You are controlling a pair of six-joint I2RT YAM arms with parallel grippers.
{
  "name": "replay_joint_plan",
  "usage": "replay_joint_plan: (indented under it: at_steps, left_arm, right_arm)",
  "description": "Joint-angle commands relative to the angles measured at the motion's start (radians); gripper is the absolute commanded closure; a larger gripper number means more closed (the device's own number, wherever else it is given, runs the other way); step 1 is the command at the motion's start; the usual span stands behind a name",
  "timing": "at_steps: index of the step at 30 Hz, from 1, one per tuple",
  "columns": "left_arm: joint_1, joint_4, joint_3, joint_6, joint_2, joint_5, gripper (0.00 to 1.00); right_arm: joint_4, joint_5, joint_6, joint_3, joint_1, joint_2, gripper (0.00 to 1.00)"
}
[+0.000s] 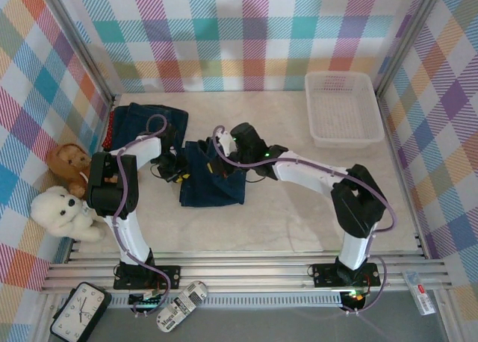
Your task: Fold and stack the skirts
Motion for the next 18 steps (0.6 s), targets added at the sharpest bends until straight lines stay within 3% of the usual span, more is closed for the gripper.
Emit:
replay_joint_plan:
  at_steps: [1, 8, 18]
  left_arm:
    - [-0.003, -0.004, -0.051, -0.009, 0.046, -0.012, 0.85]
    - [-0.003, -0.006, -0.047, -0.006, 0.054, 0.000, 0.85]
    - [-0.002, -0.044, -0.025, 0.023, 0.035, -0.024, 0.83]
  right_arm:
    - [0.044, -0.081, -0.018, 0.059, 0.014, 0.038, 1.00]
    - [0.093, -0.138, 0.018, 0.122, 0.039, 0.105, 1.00]
    - [0.028, -0.076, -0.037, 0.124, 0.044, 0.168, 1.00]
